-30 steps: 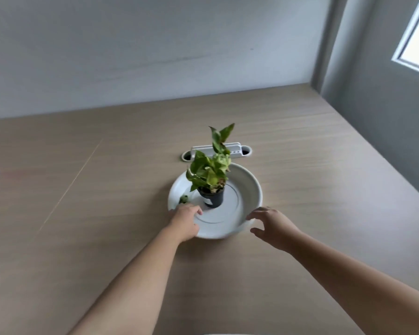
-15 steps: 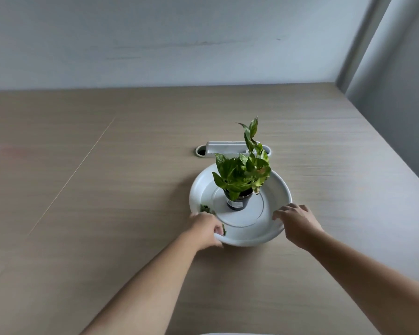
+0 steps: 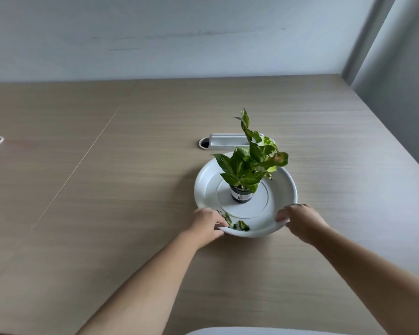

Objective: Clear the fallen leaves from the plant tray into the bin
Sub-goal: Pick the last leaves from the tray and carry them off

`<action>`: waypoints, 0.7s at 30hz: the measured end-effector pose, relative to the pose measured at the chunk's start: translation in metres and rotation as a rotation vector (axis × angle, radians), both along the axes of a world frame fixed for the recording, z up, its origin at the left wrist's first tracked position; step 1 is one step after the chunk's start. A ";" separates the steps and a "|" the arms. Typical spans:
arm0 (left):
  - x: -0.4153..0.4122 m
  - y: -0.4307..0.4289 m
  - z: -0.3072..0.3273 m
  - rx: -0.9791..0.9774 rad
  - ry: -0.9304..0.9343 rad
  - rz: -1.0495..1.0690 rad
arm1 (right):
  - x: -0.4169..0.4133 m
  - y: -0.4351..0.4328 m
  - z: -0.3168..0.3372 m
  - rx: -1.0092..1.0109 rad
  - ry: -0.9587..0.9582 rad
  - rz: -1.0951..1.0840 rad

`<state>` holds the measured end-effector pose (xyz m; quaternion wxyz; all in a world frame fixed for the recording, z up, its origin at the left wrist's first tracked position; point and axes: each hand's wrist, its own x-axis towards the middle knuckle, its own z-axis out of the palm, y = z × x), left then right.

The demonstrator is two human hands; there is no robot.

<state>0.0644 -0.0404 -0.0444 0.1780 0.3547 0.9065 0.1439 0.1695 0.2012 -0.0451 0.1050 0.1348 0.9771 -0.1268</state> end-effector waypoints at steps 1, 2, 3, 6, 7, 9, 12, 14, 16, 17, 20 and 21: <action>0.004 0.002 -0.002 0.027 -0.052 -0.001 | 0.001 0.007 0.000 0.007 0.028 -0.018; 0.006 0.005 -0.003 0.039 -0.094 -0.001 | 0.000 0.013 -0.001 0.011 0.039 -0.032; 0.006 0.006 -0.002 0.044 -0.122 0.003 | 0.000 0.017 0.000 0.012 0.035 -0.041; -0.005 0.006 0.004 0.070 -0.147 0.079 | -0.006 0.011 0.004 0.018 0.030 -0.067; -0.011 0.006 0.006 0.059 -0.141 0.107 | -0.010 0.004 0.006 0.013 0.040 -0.066; -0.022 0.009 0.010 0.014 -0.125 0.131 | -0.017 -0.016 0.008 -0.062 0.052 -0.054; -0.028 0.025 0.007 -0.065 -0.110 0.117 | -0.027 -0.045 0.004 -0.196 0.001 0.009; -0.027 0.039 0.001 -0.185 -0.083 0.090 | -0.033 -0.055 -0.001 -0.189 -0.065 0.063; -0.022 0.049 -0.004 -0.279 -0.047 0.082 | -0.037 -0.058 -0.005 -0.172 -0.102 0.079; -0.020 0.053 -0.005 -0.282 -0.025 0.095 | -0.038 -0.057 -0.006 -0.176 -0.103 0.072; -0.018 0.057 -0.010 -0.228 -0.008 0.162 | -0.038 -0.050 -0.012 -0.214 -0.067 0.030; -0.019 0.058 -0.012 -0.206 -0.024 0.179 | -0.037 -0.048 -0.014 -0.226 -0.056 0.020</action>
